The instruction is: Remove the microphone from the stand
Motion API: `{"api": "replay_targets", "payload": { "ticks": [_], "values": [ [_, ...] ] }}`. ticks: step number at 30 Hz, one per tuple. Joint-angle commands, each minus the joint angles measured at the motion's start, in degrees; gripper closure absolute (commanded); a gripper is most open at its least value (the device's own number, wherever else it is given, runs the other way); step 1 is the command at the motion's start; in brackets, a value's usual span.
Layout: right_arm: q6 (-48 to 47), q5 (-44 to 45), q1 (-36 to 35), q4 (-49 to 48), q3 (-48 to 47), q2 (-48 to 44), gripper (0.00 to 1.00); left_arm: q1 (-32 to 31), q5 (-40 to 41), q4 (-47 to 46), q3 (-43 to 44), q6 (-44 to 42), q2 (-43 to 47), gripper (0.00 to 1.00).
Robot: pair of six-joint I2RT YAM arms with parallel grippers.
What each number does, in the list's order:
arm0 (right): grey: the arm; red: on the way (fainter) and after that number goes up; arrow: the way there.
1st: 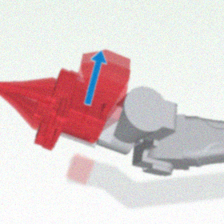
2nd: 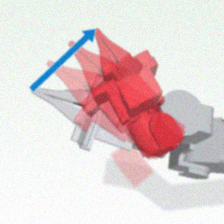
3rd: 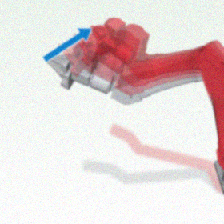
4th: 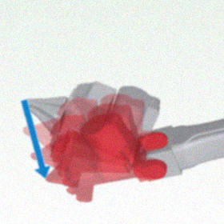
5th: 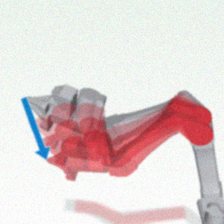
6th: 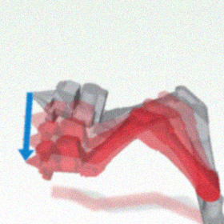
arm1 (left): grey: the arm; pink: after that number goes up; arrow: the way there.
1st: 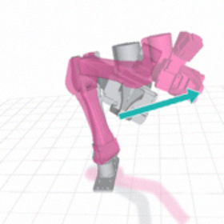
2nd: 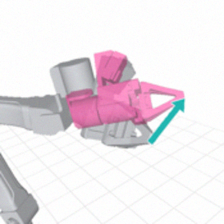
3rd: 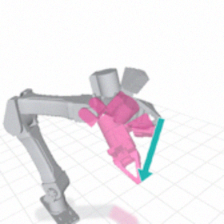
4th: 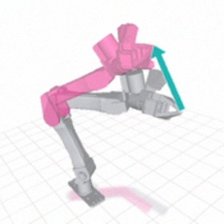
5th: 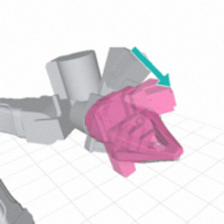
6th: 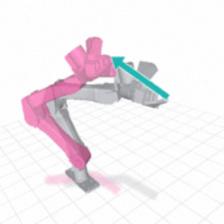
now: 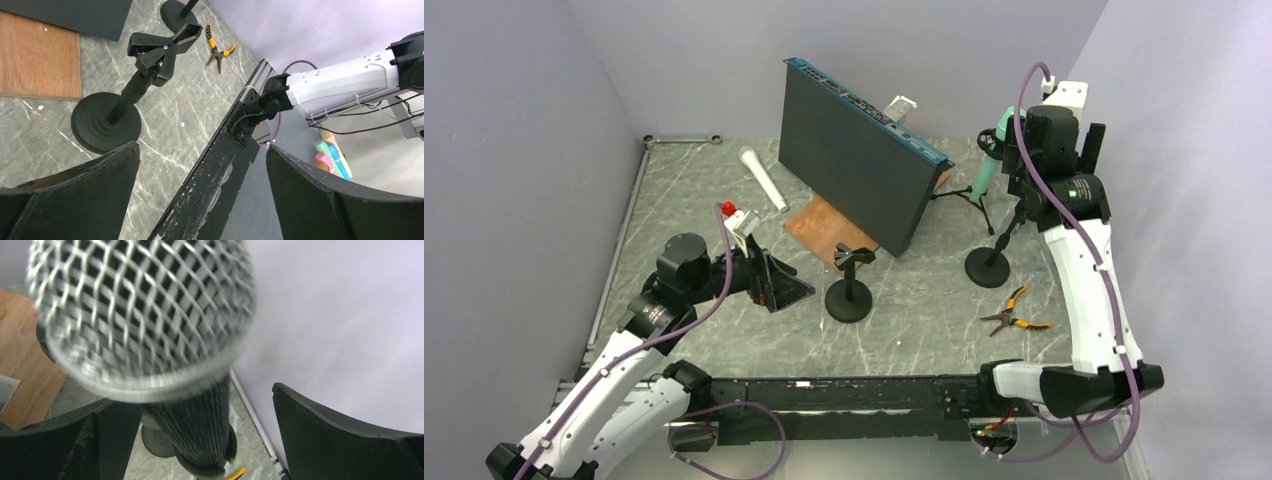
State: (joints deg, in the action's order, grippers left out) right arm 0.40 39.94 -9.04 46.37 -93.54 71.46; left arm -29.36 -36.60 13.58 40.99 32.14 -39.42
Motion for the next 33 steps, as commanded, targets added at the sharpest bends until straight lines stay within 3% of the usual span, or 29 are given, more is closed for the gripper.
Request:
{"api": "replay_targets", "payload": {
  "ticks": [1, 5, 8, 14, 22, 30, 33],
  "values": [
    [-0.49, -5.65, 2.82, -0.18, -3.11, 2.22, 0.01, -0.25, -0.48, 0.12, 2.16, -0.68, 1.42, 0.01],
    [0.82, -7.20, 3.82, -1.45, -1.15, 1.87, 0.02, -0.25, -0.20, 0.90, 2.27, -0.81, 1.94, 0.01],
    [0.92, -7.73, 3.78, -3.19, 2.04, 0.50, 0.10, -0.24, -0.24, 0.97, 2.58, -0.72, 1.80, 0.01],
    [0.95, -8.10, 3.84, -4.44, 5.64, -2.32, 0.44, -0.25, -0.60, 0.35, 2.66, -0.01, 1.55, 0.01],
    [0.42, -16.15, 2.88, -2.47, 9.09, -8.29, 0.75, -0.25, -1.35, -0.03, 4.41, -0.11, 0.21, 0.01],
    [0.83, -20.75, -2.62, 3.45, 11.52, -12.66, 0.83, -0.25, -3.83, -3.04, 6.10, 1.87, -1.39, 0.01],
    [0.32, -22.87, -8.36, 3.83, 12.58, -14.20, 0.83, -0.20, -4.57, -5.55, 5.32, 3.78, -1.81, 0.01]
  ]
}}
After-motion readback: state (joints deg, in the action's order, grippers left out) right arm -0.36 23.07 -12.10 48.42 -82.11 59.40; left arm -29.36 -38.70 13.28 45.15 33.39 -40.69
